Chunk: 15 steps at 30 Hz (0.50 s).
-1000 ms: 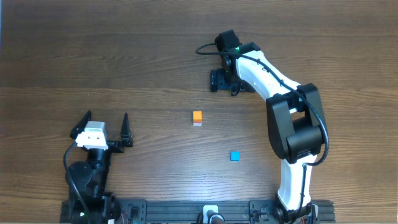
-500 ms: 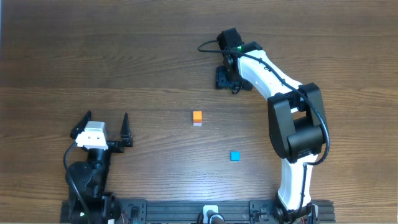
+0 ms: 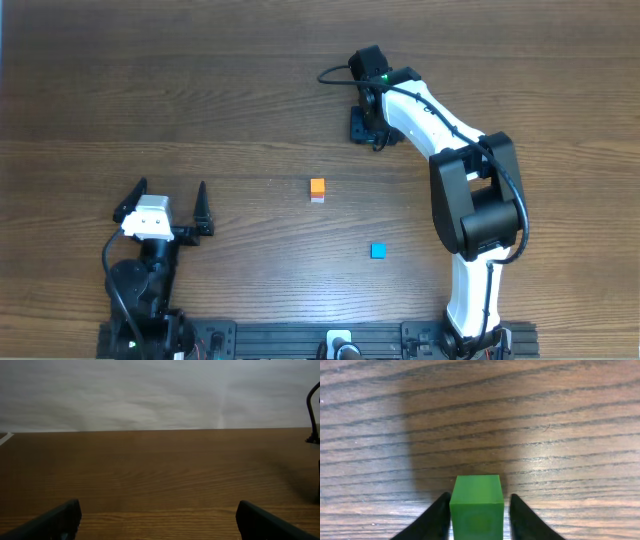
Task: Stack Cubes
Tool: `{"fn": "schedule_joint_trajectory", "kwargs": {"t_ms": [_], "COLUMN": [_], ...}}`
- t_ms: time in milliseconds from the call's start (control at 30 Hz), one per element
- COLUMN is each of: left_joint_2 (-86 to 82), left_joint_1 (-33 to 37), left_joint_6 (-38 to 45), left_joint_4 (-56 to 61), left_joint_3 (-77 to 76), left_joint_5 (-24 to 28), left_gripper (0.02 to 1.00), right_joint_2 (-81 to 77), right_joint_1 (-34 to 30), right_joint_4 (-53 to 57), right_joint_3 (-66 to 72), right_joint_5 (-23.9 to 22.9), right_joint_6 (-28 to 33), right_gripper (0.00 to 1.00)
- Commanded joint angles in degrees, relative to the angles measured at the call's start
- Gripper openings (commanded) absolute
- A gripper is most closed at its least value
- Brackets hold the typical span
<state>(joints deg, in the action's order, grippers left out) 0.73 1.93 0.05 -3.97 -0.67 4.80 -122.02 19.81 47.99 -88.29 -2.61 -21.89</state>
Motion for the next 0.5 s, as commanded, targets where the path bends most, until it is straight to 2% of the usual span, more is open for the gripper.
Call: {"fn": "schedule_joint_trajectory", "kwargs": {"t_ms": [33, 500], "left_joint_2": [-0.39, -0.39], "left_joint_1": [-0.22, -0.22], "left_joint_6": [1.01, 1.01], "left_joint_4": [0.07, 0.04], "left_joint_3": [0.33, 0.33], "left_joint_5": [0.94, 0.94], "left_gripper": [1.000, 1.000], "right_joint_2": [-0.92, -0.20], "right_joint_1": [0.15, 0.66], "right_joint_4": [-0.04, 1.20], "right_joint_3": [-1.20, -1.40], "right_joint_5": [-0.94, -0.90], "right_joint_6": [0.28, 0.26], "right_gripper": [0.312, 0.104]}}
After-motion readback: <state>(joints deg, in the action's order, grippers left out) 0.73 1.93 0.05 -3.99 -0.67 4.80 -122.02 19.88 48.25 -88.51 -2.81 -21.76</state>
